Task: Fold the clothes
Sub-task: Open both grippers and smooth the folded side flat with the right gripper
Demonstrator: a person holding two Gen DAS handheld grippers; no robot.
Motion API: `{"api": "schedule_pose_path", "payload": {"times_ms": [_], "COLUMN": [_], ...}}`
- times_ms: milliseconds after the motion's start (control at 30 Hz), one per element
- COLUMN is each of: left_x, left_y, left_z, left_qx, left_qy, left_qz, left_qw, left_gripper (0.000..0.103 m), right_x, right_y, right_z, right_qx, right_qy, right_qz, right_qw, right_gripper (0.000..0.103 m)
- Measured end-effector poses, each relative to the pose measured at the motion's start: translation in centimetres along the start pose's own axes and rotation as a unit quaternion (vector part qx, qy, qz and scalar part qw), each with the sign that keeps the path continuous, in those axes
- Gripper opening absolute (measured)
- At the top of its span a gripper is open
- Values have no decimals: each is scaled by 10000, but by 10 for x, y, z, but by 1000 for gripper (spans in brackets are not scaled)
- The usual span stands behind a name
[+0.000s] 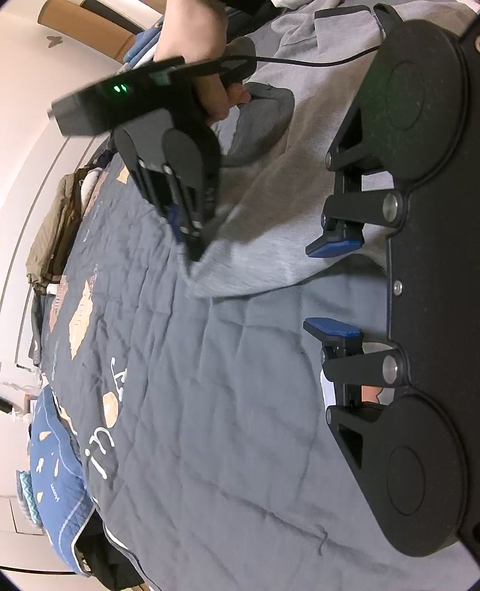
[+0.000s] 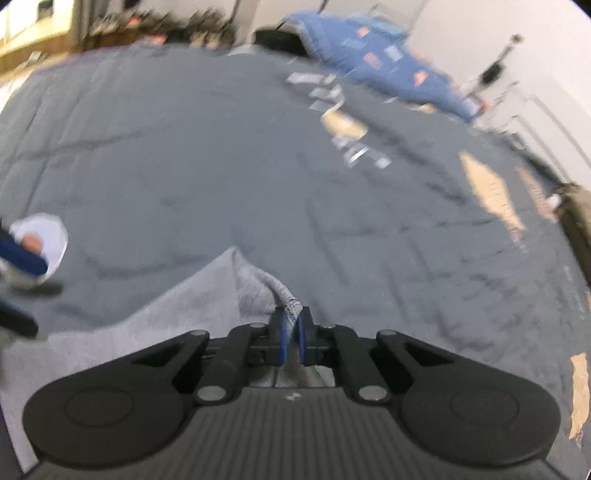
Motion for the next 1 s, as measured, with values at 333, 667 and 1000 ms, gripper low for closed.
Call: {"api": "schedule_pose_path", "payload": {"times_ms": [333, 667, 1000], "left_x": [-1, -12, -21], "left_y": [0, -11, -61], "left_z": [1, 6, -4], "left_qx": [-53, -127, 298], "left_qy": [-24, -384, -634], "left_qz": [48, -386, -1024], "left_qw": [10000, 9984, 9923], "left_gripper": [37, 42, 46], "right_x": [-18, -172, -248], "right_y": [-16, -63, -44], "right_z": [-14, -68, -235], "right_qx": [748, 2801, 4437], "right_qy": [-179, -1309, -849], "right_qz": [-326, -898, -2040], "right_qw": [9965, 9468, 8685], "right_gripper": [32, 47, 52]}}
Point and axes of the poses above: each gripper's, at about its wrist camera, not at the fingertips, and x roughly the way its jaws point, y to its left, z to its top, the point moved 3 cm from there along x, roughly the way its jaws point, and after that the axes turned 1 degree about z, right-handed, at the moved point
